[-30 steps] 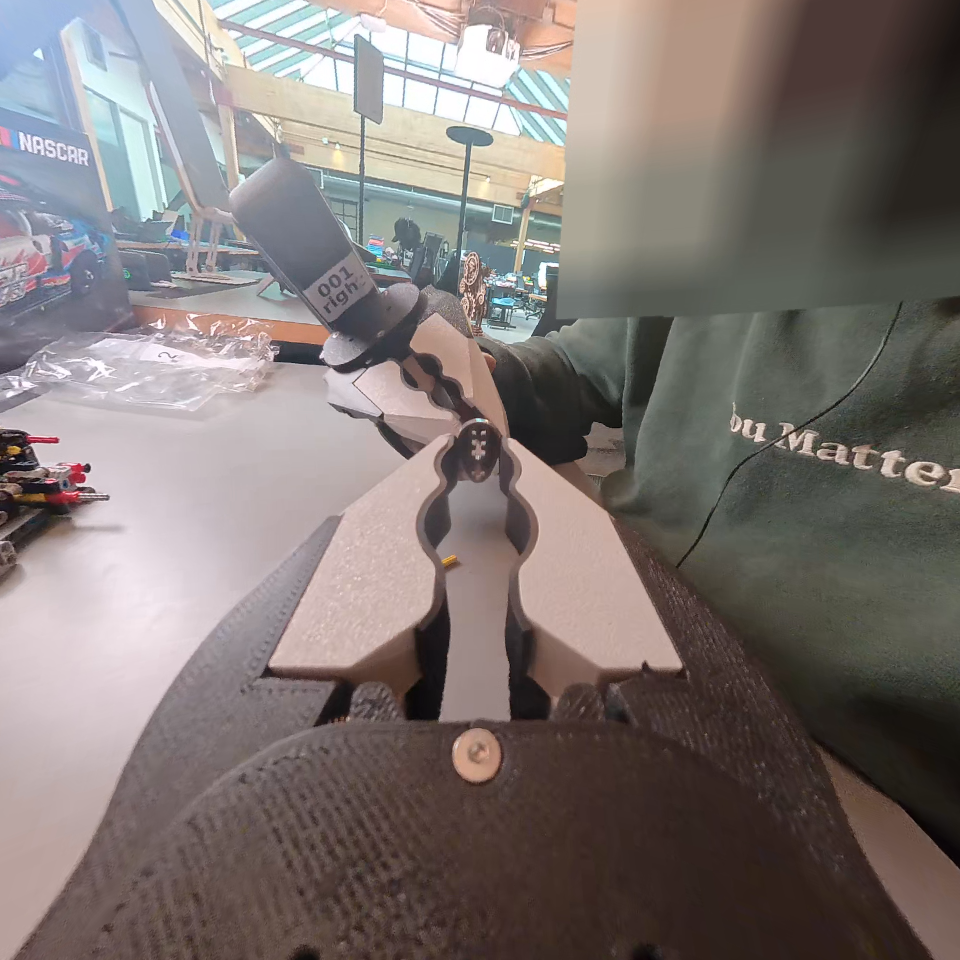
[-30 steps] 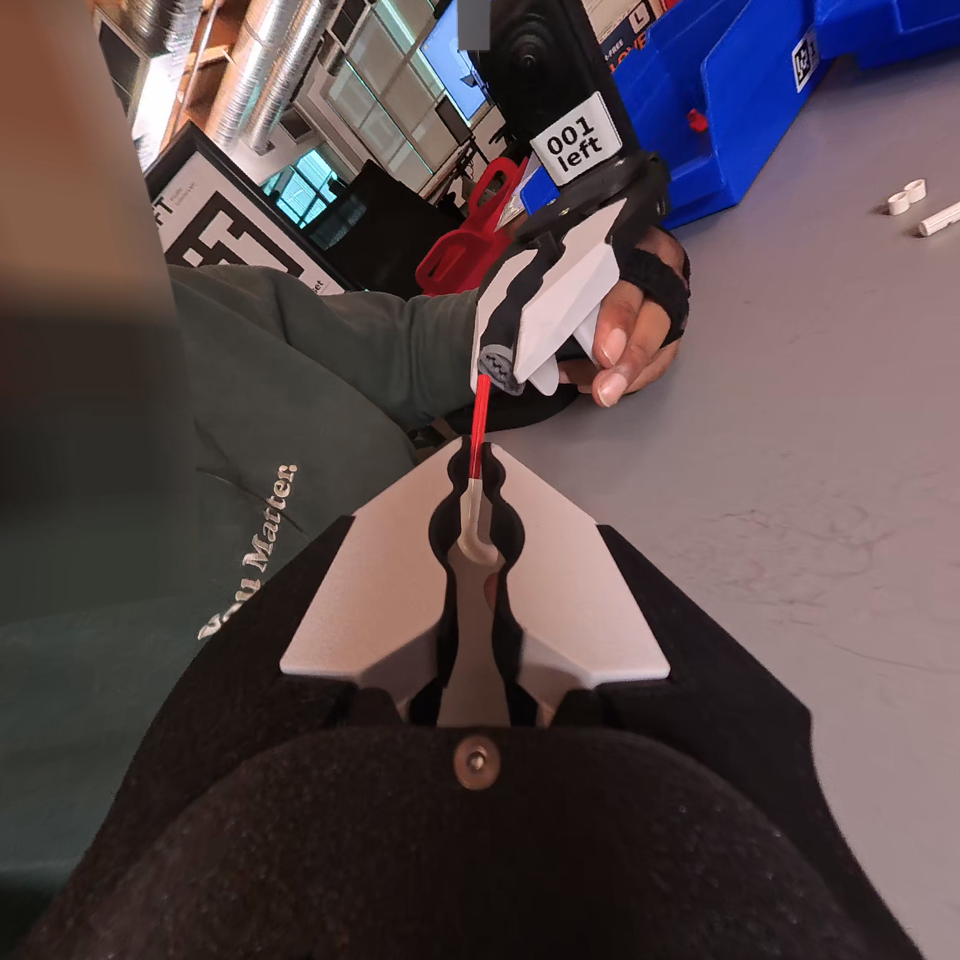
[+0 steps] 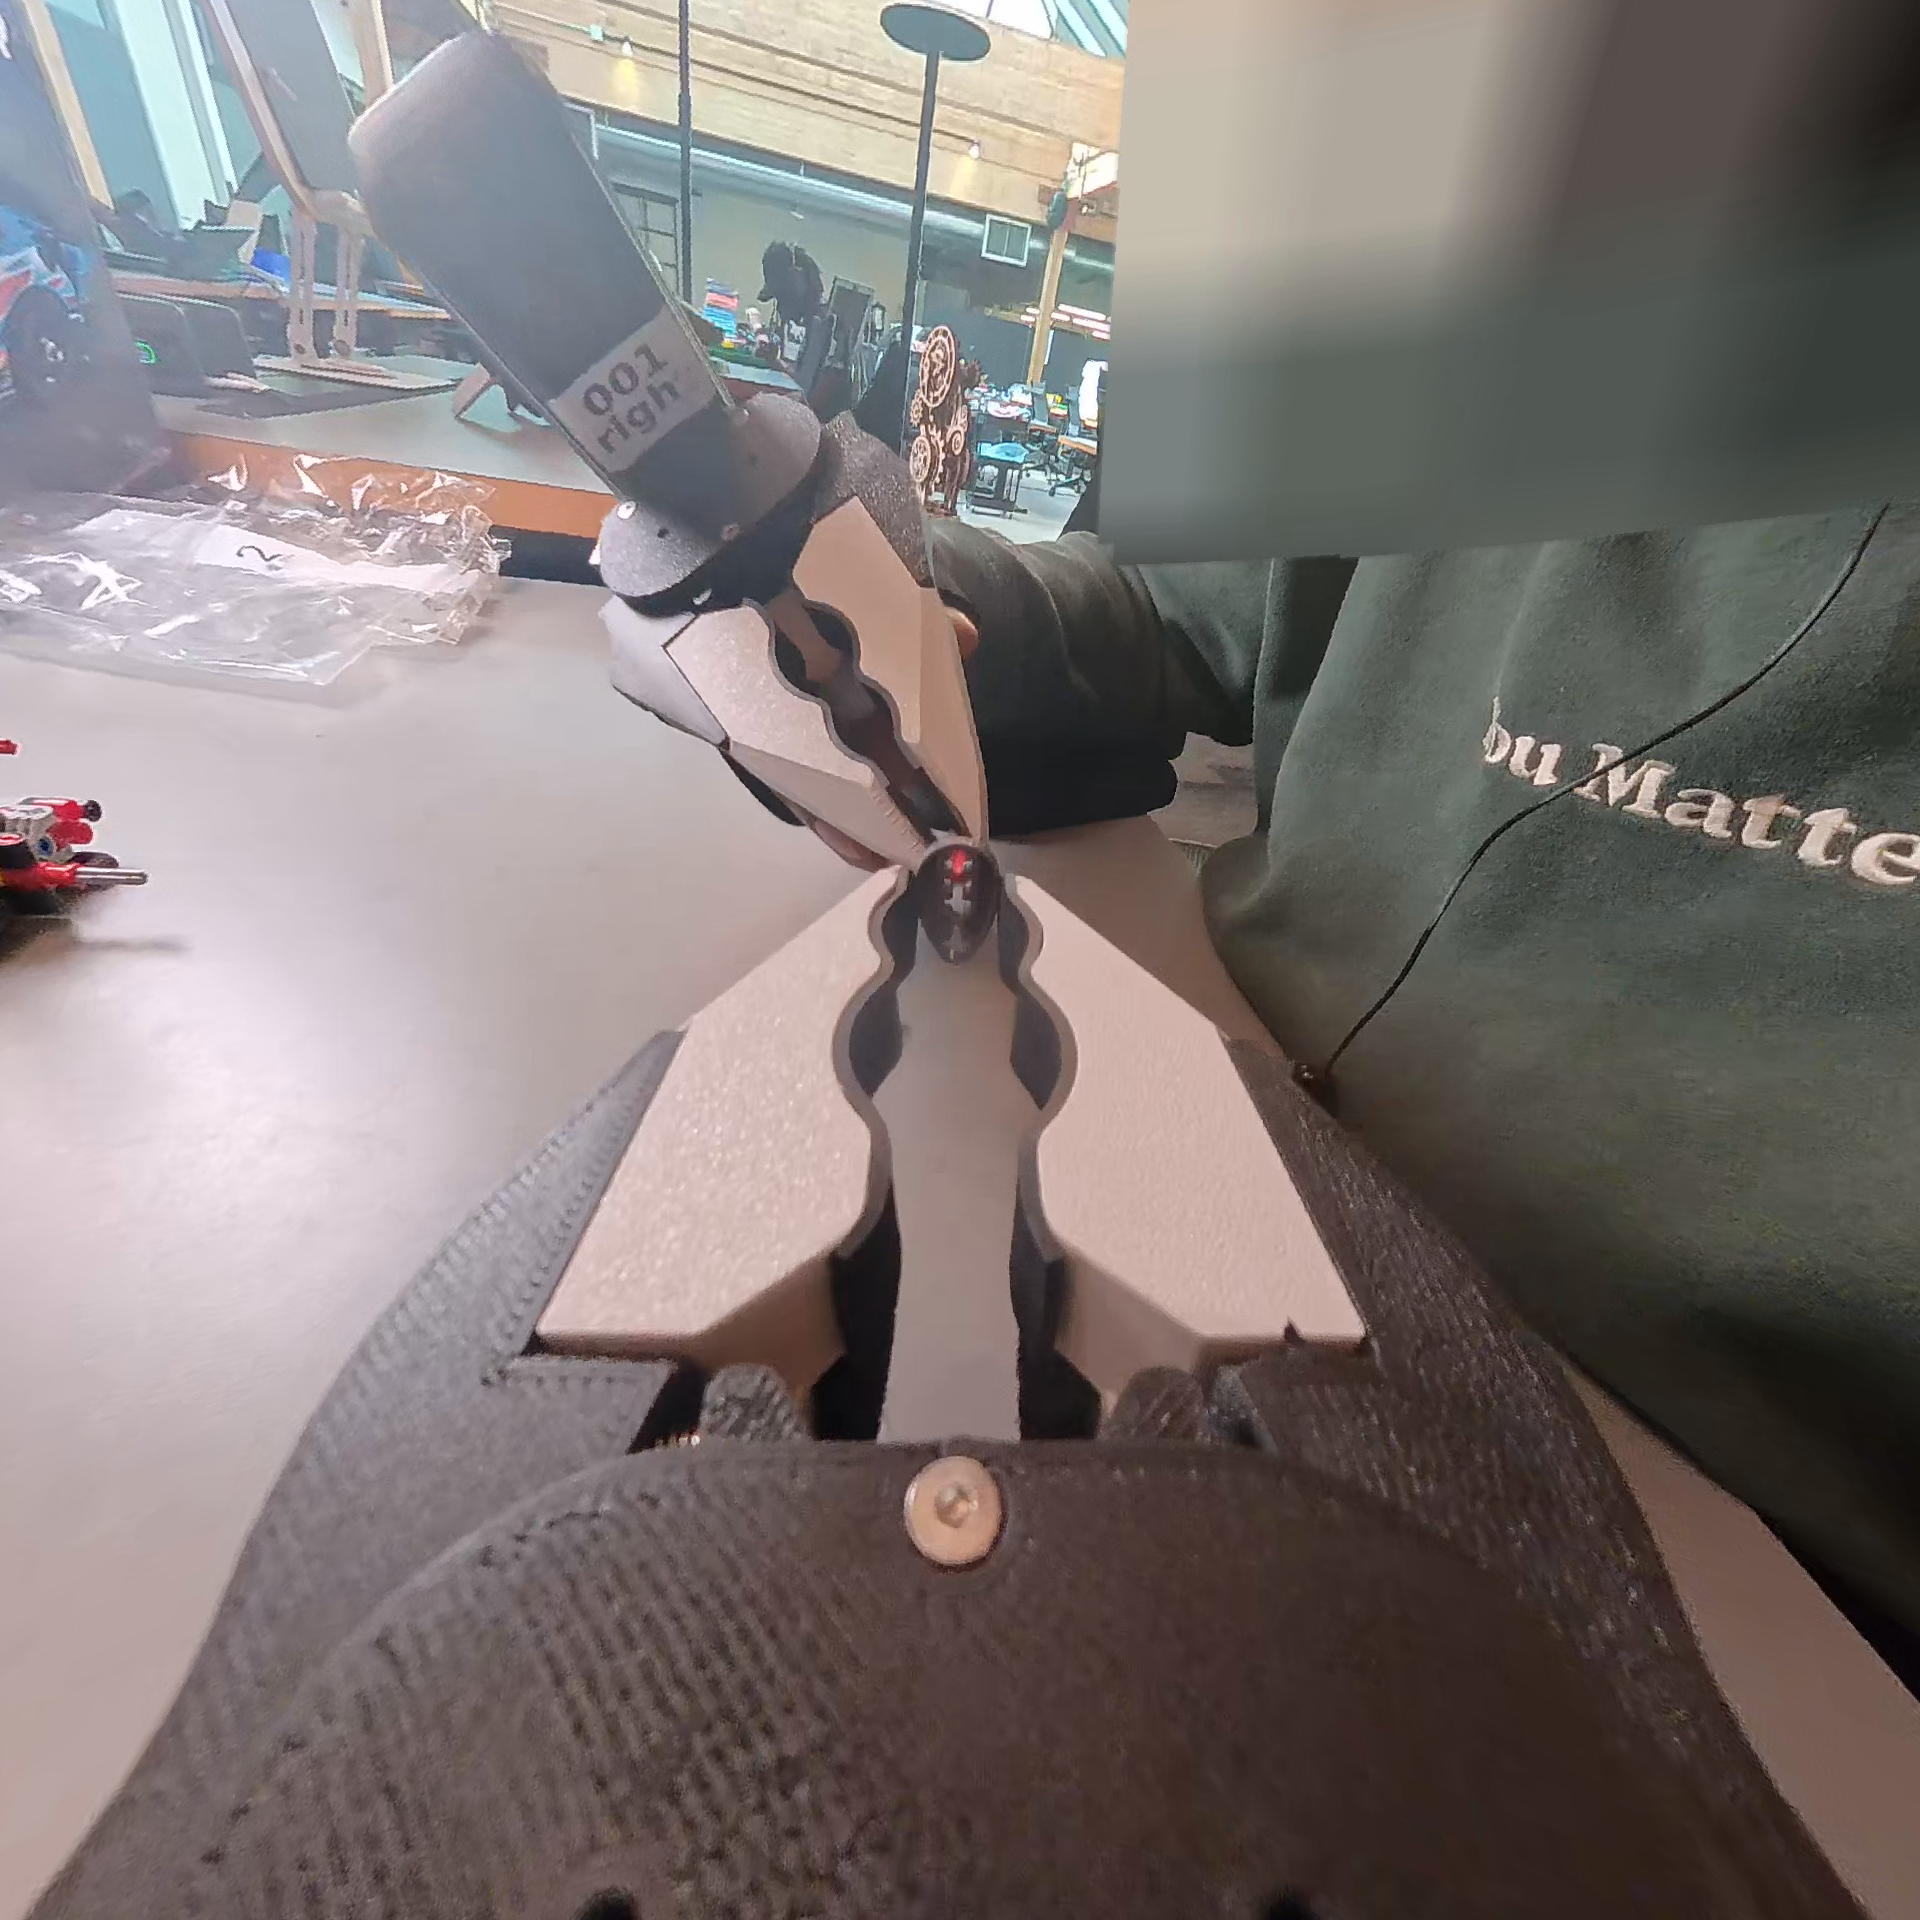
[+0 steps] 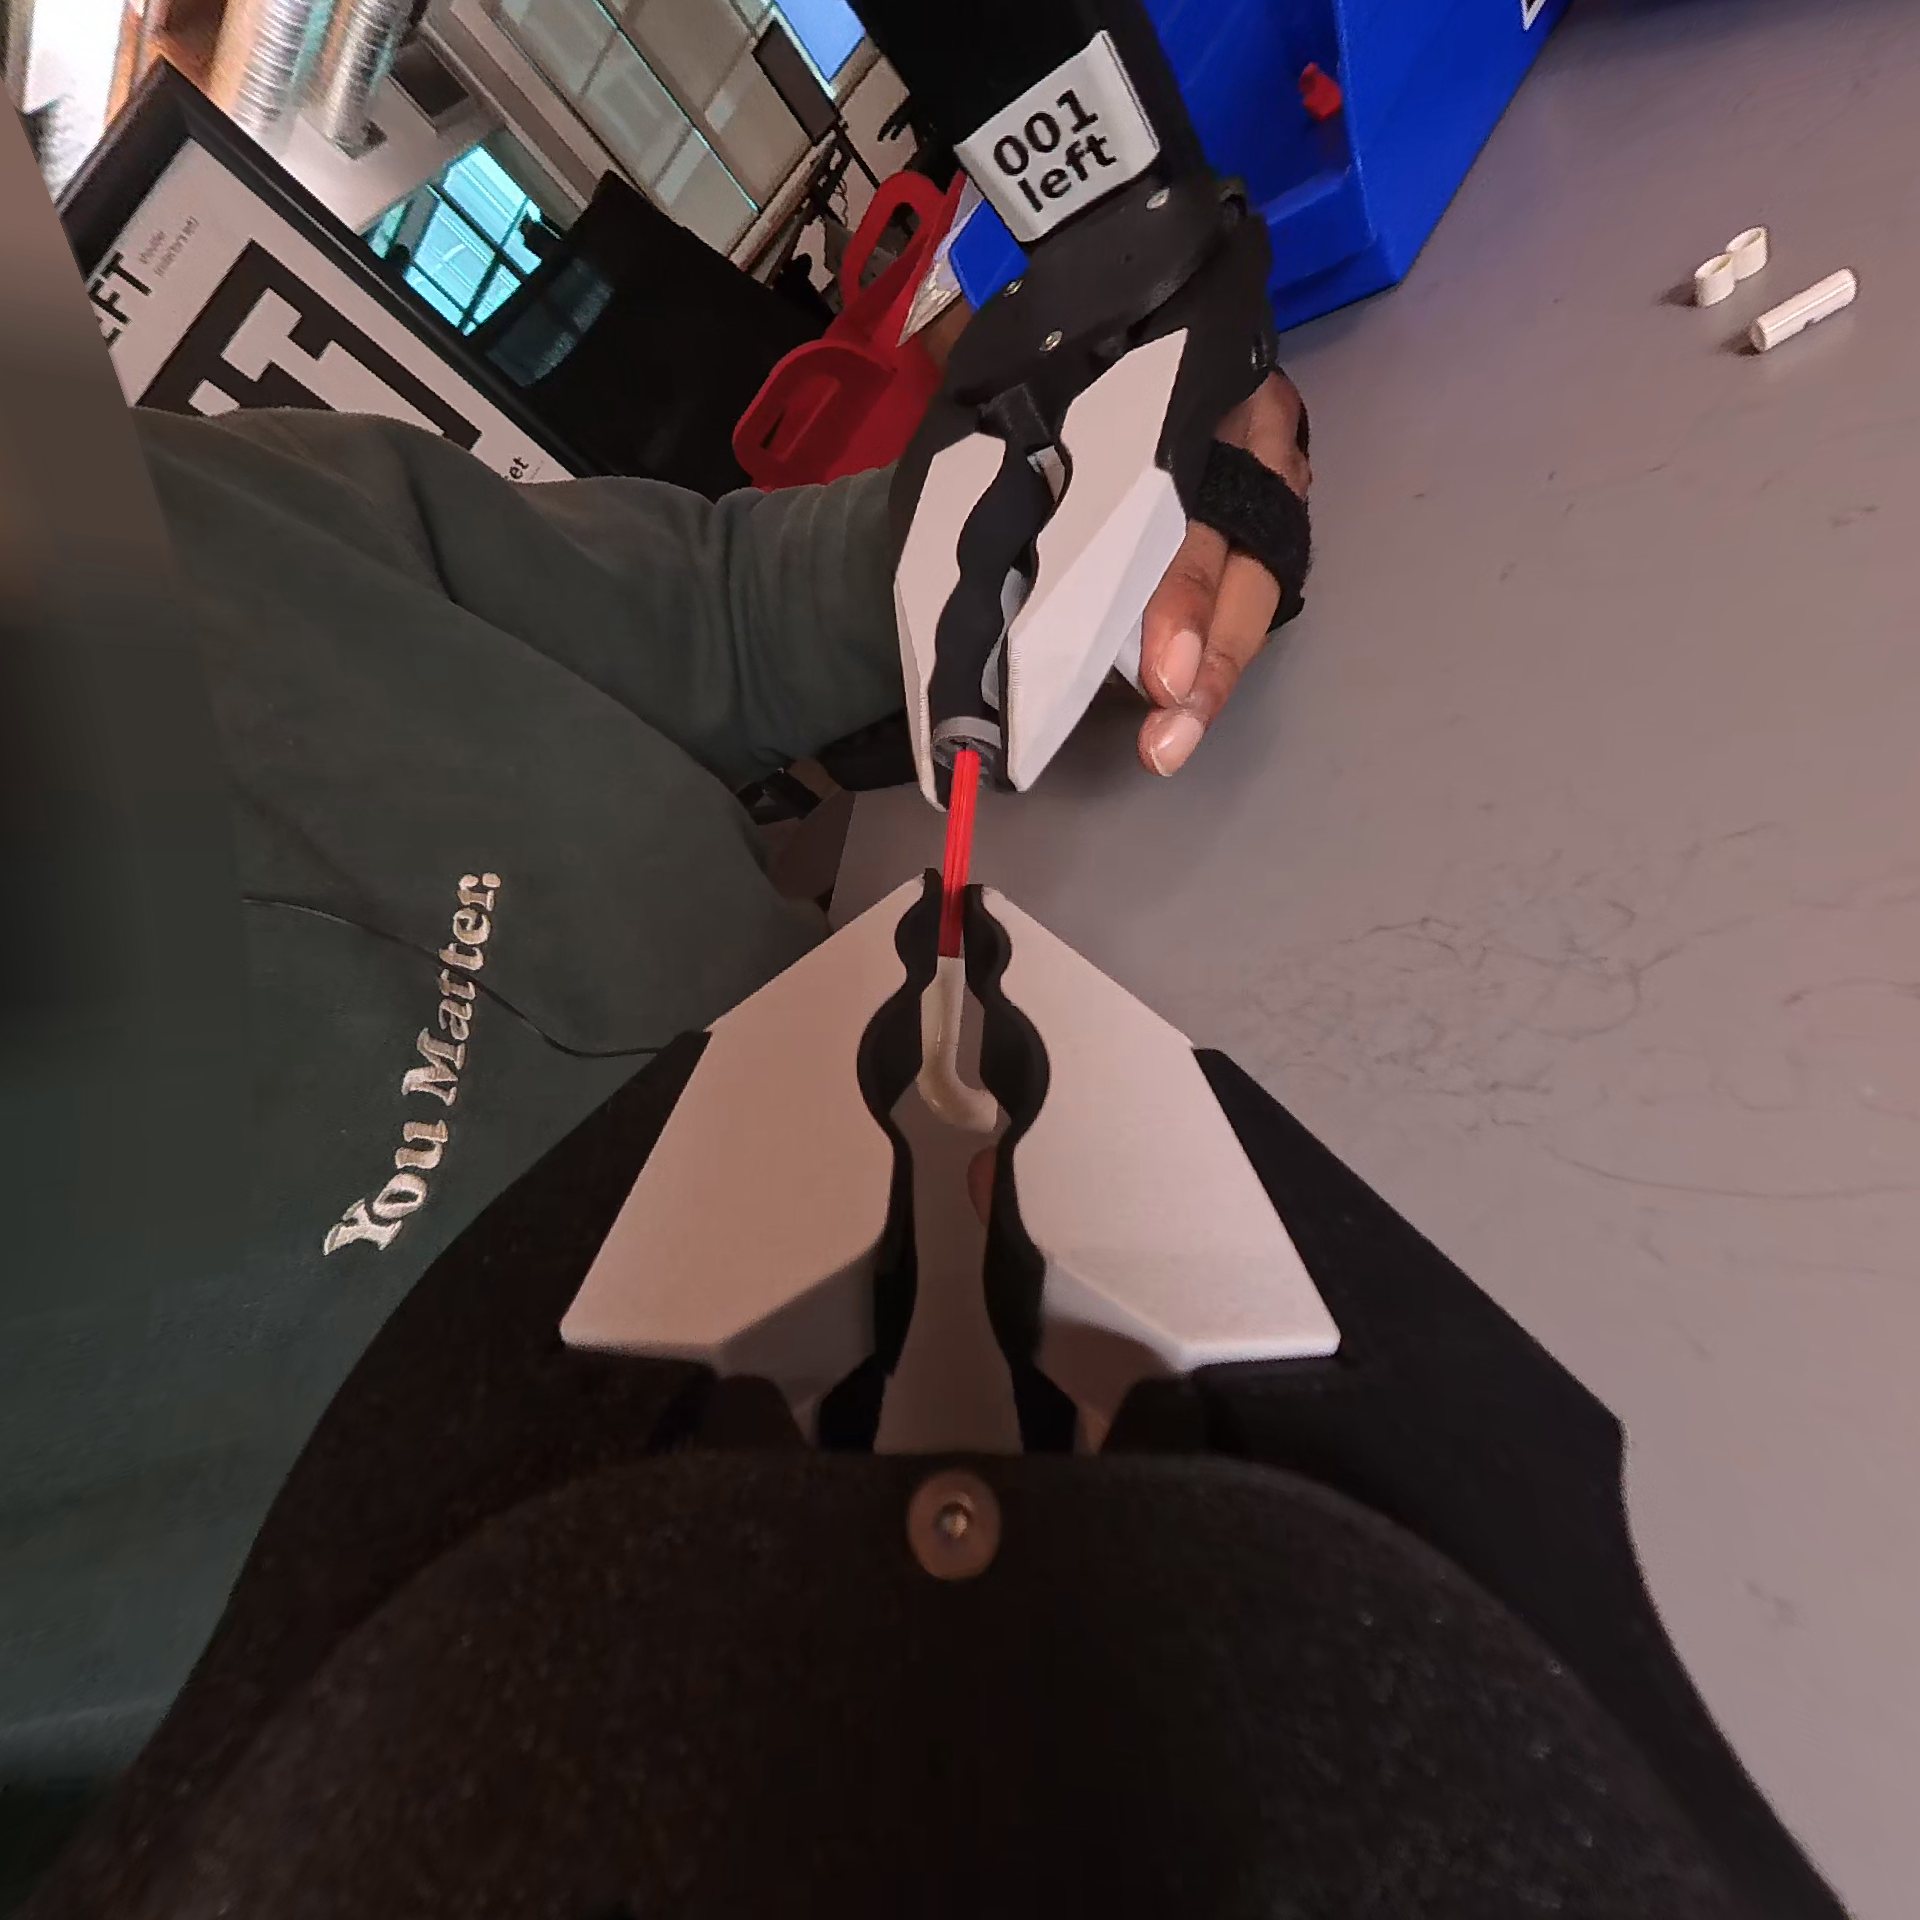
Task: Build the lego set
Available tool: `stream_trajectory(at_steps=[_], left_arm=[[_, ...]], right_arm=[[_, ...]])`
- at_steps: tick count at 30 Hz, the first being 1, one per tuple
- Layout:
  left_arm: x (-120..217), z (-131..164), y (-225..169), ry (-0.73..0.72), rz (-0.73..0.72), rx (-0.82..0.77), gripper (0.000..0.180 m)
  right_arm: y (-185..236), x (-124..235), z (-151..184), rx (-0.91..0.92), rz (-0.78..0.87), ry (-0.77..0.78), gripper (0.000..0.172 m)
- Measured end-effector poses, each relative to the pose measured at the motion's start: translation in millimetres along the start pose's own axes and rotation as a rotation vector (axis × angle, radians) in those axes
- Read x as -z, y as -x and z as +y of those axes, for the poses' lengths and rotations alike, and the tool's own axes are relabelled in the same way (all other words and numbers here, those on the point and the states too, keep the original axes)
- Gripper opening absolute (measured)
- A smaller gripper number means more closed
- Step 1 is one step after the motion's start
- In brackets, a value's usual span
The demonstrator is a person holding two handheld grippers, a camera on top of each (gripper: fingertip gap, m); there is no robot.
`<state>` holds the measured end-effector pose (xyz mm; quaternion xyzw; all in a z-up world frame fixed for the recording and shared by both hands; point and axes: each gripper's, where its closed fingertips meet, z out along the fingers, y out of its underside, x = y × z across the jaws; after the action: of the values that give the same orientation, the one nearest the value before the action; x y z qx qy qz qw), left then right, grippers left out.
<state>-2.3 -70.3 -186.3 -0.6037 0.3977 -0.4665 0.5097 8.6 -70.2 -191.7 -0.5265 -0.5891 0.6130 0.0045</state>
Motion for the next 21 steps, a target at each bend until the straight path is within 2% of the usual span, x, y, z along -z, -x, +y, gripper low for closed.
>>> stream_trajectory(at_steps=[13, 21], left_arm=[[-2.9, 5.9, -5.0, 0.056, -0.024, -0.160, 0.013], [-4.9, 8.8, -10.2, 0.085, -0.011, -0.196, 0.013]], right_arm=[[1.7, -5.1, 11.6, -0.116, -0.125, 0.020, 0.001], [7.4, -5.3, 13.4, -0.182, -0.235, 0.007, 0.001]])
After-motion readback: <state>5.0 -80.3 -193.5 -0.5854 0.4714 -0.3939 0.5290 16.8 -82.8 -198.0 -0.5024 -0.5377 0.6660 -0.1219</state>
